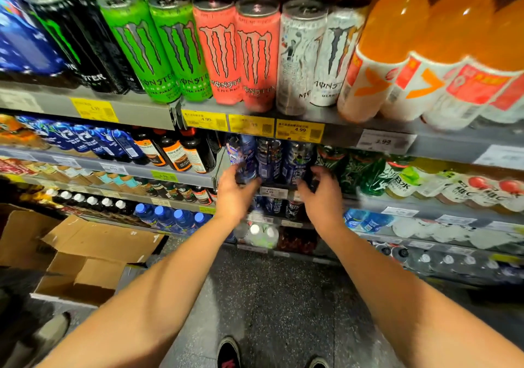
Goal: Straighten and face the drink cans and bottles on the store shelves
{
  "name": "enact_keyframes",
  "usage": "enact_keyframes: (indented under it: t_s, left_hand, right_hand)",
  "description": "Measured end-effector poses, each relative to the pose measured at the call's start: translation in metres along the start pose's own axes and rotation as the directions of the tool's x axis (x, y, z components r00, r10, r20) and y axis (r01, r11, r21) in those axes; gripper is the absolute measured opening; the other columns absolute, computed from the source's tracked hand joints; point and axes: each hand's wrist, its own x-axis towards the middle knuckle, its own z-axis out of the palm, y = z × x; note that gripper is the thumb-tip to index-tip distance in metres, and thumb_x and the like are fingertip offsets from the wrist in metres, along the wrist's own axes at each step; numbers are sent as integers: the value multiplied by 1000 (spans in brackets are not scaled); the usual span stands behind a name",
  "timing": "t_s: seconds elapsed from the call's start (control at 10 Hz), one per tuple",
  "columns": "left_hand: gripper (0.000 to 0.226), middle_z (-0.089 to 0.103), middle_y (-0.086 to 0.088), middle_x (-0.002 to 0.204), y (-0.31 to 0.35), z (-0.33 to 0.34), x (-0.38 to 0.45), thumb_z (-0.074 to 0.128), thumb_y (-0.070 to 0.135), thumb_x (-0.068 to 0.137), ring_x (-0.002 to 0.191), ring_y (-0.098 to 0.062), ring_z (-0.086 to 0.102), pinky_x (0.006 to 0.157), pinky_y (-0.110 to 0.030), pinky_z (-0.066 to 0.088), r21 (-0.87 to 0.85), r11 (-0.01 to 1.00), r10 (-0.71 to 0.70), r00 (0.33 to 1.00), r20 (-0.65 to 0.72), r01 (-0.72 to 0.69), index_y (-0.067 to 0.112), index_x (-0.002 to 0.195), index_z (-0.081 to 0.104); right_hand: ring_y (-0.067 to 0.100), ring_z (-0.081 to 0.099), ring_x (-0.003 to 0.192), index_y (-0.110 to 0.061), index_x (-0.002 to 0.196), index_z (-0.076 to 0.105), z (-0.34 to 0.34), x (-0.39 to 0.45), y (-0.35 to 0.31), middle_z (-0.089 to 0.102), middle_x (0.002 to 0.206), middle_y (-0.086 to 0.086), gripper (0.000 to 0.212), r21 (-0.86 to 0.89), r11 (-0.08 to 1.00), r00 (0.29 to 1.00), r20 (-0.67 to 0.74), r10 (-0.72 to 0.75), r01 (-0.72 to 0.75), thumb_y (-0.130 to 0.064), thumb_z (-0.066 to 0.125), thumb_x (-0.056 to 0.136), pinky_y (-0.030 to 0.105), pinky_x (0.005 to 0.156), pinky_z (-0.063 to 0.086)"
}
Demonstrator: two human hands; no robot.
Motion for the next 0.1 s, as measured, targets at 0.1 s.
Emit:
enact_keyframes:
  t_s: [0.1]
  left_hand:
    - [48,56,6,123,33,-9,-23,74,31,86,116,-14,54,94,-28,46,-19,999,34,999,13,-33,19,129,56]
  right_hand:
    - [13,51,96,-17,125,57,-40,-4,-19,57,118,5,44,-14,999,993,112,-41,42,-44,64,91,23,79,36]
